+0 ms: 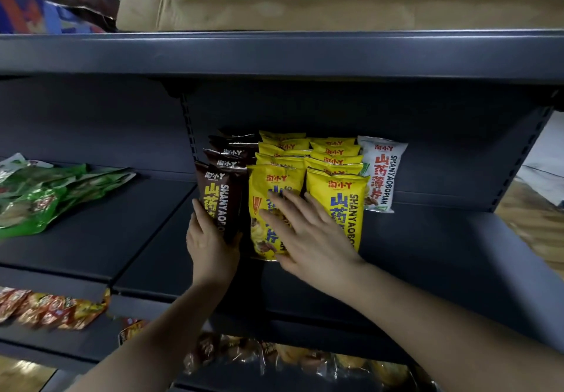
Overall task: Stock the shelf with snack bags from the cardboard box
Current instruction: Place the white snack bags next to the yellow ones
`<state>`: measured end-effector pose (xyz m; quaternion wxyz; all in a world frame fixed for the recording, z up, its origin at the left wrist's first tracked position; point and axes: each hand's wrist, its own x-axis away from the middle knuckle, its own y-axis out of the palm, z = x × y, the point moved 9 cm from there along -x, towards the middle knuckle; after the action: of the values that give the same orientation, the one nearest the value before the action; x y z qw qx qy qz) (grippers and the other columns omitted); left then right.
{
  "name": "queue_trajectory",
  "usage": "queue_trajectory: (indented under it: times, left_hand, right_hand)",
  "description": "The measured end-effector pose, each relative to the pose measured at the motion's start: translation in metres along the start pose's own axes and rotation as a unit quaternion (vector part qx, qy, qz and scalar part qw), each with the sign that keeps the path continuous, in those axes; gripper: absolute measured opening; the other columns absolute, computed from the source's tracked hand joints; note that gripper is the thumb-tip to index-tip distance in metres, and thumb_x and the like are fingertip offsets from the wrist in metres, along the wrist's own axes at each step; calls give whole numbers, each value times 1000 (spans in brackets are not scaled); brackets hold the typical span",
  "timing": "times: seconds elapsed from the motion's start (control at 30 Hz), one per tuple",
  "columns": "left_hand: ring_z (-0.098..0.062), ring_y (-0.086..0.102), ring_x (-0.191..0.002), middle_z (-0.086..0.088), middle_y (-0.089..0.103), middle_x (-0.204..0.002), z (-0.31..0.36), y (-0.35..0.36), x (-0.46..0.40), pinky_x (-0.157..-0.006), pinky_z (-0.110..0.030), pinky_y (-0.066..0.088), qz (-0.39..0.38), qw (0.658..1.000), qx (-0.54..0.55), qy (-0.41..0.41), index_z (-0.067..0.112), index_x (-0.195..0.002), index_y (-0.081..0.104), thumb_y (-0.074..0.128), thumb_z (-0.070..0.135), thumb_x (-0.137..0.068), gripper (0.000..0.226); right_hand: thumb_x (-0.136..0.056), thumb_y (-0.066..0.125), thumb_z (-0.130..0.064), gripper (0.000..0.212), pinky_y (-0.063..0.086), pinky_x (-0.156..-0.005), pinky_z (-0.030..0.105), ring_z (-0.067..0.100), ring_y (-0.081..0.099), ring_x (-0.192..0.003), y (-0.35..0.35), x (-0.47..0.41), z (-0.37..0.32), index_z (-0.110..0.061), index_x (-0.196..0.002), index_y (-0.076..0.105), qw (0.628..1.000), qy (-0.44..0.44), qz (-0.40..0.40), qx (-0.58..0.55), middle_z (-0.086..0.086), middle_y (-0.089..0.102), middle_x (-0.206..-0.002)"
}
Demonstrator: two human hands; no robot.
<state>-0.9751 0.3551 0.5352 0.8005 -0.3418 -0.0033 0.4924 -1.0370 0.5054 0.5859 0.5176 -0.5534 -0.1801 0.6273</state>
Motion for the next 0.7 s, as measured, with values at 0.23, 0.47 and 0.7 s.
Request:
queue_trajectory:
  times: [0.23, 0.47, 0.7]
  left_hand:
    - [-36, 16, -138, -19, 20, -149, -1, 2, -2, -112, -47, 18, -2, 999, 41, 28, 12, -150, -3, 67, 19, -85, 96]
    - [-37, 21, -136, -22, 24, -147, -5, 3, -6, -111, -47, 20, -4, 999, -3, 33, 8, -150, -1, 70, 23, -81, 100]
    - [-41, 20, -139, -26, 20, -150, 7, -7, 2, -113, -53, 19, 17, 998, -65, -2, 1, -149, 2, 71, 34, -80, 103]
  right_hand:
    - [-82, 57, -58, 76, 21, -115, 52, 30, 30, -143, 30, -1, 6, -24, -146, 35, 995, -39, -19, 93, 10, 29, -156]
    - [-82, 59, -55, 71, 26, -114, 52, 29, 34, -141, 30, 0, 5, -22, -142, 42, 995, -45, -10, 89, 10, 33, -154]
    - [-89, 49, -37, 35, 43, -103, 41, 21, 55, -123, -1, 3, -4, -16, -110, 67, 995, -60, 75, -18, 3, 58, -135]
